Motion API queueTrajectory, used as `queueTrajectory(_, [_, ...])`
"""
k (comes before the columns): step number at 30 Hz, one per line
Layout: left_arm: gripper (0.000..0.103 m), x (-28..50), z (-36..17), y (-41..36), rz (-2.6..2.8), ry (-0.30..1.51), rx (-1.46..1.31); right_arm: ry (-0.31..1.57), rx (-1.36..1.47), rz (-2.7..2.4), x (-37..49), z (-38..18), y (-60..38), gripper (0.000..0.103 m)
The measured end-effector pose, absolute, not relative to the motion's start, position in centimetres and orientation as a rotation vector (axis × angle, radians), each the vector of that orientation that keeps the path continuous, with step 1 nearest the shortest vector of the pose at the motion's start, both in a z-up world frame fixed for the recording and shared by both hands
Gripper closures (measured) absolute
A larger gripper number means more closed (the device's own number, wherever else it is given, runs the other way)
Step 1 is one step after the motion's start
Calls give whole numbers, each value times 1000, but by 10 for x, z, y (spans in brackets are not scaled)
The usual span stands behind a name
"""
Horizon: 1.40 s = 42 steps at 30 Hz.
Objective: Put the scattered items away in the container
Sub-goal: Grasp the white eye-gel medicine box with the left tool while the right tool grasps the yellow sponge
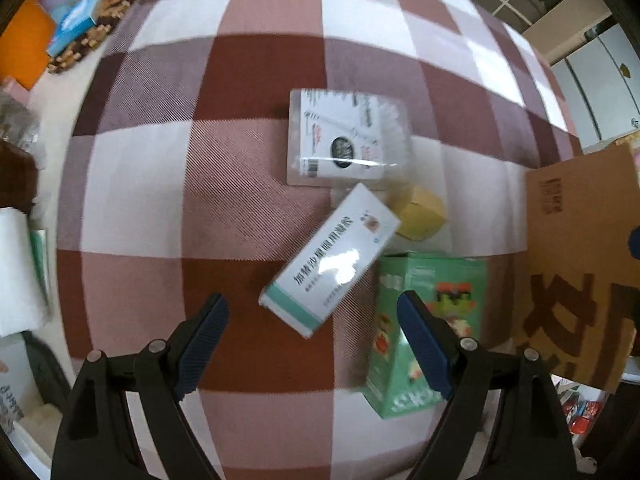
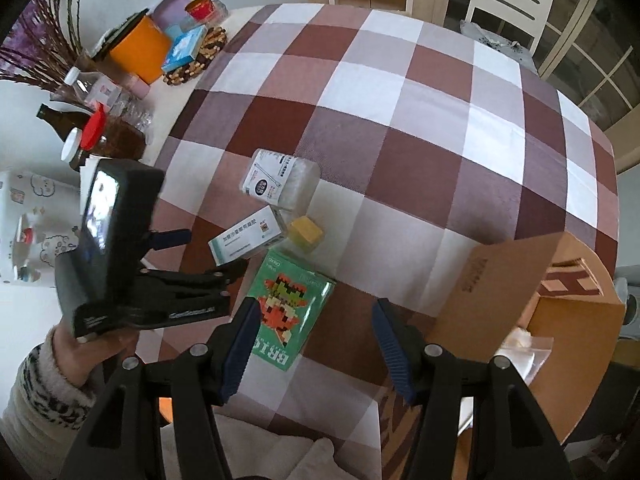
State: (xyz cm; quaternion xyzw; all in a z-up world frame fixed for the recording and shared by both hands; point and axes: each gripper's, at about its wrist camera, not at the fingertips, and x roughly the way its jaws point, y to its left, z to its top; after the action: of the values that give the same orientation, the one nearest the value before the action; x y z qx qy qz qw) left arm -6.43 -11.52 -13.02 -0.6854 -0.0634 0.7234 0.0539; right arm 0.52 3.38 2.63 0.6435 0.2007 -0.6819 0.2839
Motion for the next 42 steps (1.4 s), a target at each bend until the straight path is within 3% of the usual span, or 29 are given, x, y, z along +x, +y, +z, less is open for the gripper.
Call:
queueTrajectory(18, [17,-73,-163,-154,2312,-451,-2059,431,1872,-1782,-16,-72,0,43])
queueTrajectory(25, [17,-71,-166,-149,2348,-354,-2088,451,1891,-1837,-23,-107,-7,44])
queueTrajectory(36, [19,-62,-167,-126,2404,-262,-2082,359,1876,-1835,-20,-120,-12,66])
queueTrajectory(37, [20,-62,-167,-125,2407,-256,-2078,336,1872,-1830,-20,-119,-12,73])
queueTrajectory(42, [34,-65,-164,-127,2418,-227,-2071,315,1866,-1817,-18,-119,-12,74])
